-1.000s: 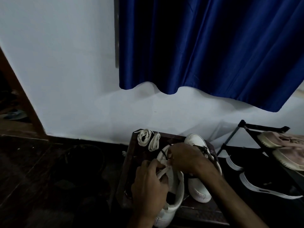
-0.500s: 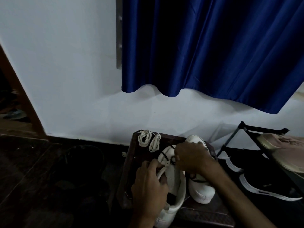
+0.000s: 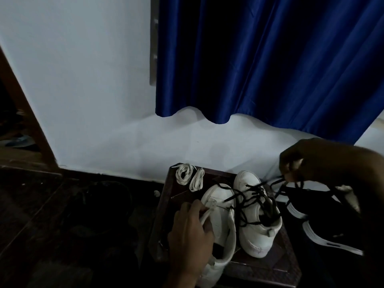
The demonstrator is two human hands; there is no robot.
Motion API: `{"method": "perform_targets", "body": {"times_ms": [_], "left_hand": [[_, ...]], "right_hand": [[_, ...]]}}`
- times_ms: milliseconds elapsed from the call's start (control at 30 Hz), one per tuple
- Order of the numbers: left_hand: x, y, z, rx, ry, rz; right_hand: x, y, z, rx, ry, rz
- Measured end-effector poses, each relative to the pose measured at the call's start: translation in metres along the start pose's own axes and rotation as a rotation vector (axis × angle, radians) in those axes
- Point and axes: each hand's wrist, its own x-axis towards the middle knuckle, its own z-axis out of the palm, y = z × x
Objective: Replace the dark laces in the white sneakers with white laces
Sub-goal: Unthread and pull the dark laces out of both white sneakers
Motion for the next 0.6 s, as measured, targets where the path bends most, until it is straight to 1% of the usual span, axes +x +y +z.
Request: {"method": "perform_targets", "body": {"times_ms": [67, 167, 233, 400, 433, 500, 533, 600], "left_hand": [[0.001, -0.001, 0.001, -0.008, -0.001, 0.0], [0.001, -0.001, 0.001, -0.015, 0.002, 0.004], [0.0, -0.001, 0.002, -0.012, -0.001, 0.003], [0.001, -0.001, 0.002, 0.02, 0.002, -0.008], [0.002, -0.001, 0.003, 0.025, -0.001, -0.006], [0.002, -0.001, 0.003, 0.027, -0.01, -0.01], [0.003, -0.002, 0.003, 0.03, -0.011, -0.011], [0.003, -0.001, 0.004, 0.04, -0.013, -0.01]], "right_hand": [[-0.004, 0.017, -0.004, 0.01, 0.057, 0.039], [-0.004, 0.022, -0.008, 0.142, 0.278, 0.069], [0.009, 0.007, -0.005, 0.283, 0.416, 0.017], [0.063, -0.047, 0.003, 0.622, 0.642, -0.138], [0.073, -0.059, 0.003, 0.676, 0.659, -0.183], [0.089, -0.084, 0.008, 0.746, 0.637, -0.275], [0.098, -0.096, 0.013, 0.747, 0.608, -0.316], [0.113, -0.111, 0.029, 0.676, 0.546, -0.374]]}}
